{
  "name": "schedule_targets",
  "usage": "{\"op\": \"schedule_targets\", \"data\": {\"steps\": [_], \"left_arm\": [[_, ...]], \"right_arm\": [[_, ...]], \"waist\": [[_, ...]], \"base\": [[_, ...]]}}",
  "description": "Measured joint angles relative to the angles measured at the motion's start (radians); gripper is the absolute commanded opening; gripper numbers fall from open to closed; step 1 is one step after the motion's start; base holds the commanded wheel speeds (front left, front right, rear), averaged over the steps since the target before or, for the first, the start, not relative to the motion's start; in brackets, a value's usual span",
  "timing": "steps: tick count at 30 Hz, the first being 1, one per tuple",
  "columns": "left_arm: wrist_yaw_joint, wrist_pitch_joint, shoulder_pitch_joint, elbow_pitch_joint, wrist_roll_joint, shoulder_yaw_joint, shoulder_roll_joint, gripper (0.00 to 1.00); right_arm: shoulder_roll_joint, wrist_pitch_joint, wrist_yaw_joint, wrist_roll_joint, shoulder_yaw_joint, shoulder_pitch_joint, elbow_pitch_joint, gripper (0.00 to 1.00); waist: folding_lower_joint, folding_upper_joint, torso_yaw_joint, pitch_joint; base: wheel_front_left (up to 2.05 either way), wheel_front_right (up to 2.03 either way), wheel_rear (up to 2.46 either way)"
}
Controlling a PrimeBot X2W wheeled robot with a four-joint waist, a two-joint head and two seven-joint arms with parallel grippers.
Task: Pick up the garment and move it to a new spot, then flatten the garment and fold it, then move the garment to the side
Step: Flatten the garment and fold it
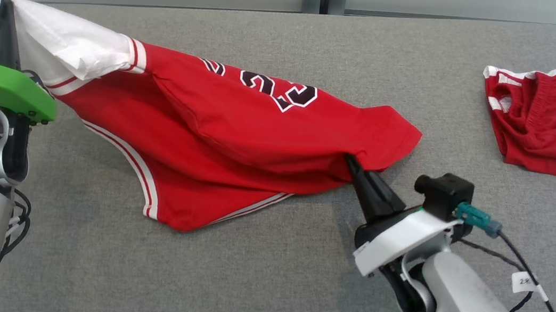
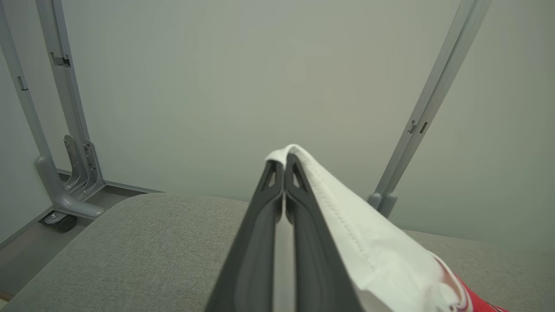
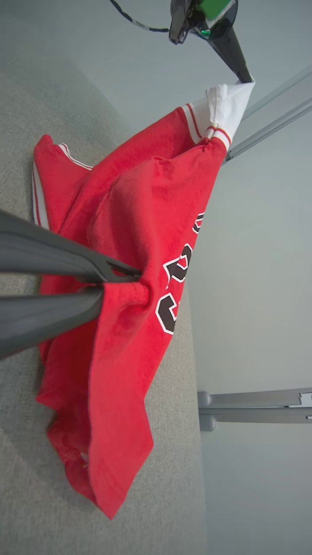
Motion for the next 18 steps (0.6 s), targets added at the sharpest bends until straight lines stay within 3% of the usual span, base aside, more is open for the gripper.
{"op": "schedule_targets", "data": {"steps": [10, 18], "left_arm": [[-0.034, -0.026, 0.017, -0.049, -0.008, 0.016, 0.005, 0.00], [-0.067, -0.043, 0.017, -0.187, -0.007, 0.029, 0.002, 0.00]], "right_arm": [[-0.148, -0.005, 0.000, 0.014, -0.084, -0.056, -0.214, 0.00], [-0.267, -0.009, 0.001, 0.095, -0.126, -0.059, -0.424, 0.00]], "waist": [[0.0000, 0.0000, -0.029, -0.052], [0.0000, 0.0000, -0.039, -0.103]], "base": [[0.00, 0.00, 0.00], [0.00, 0.00, 0.00]]}}
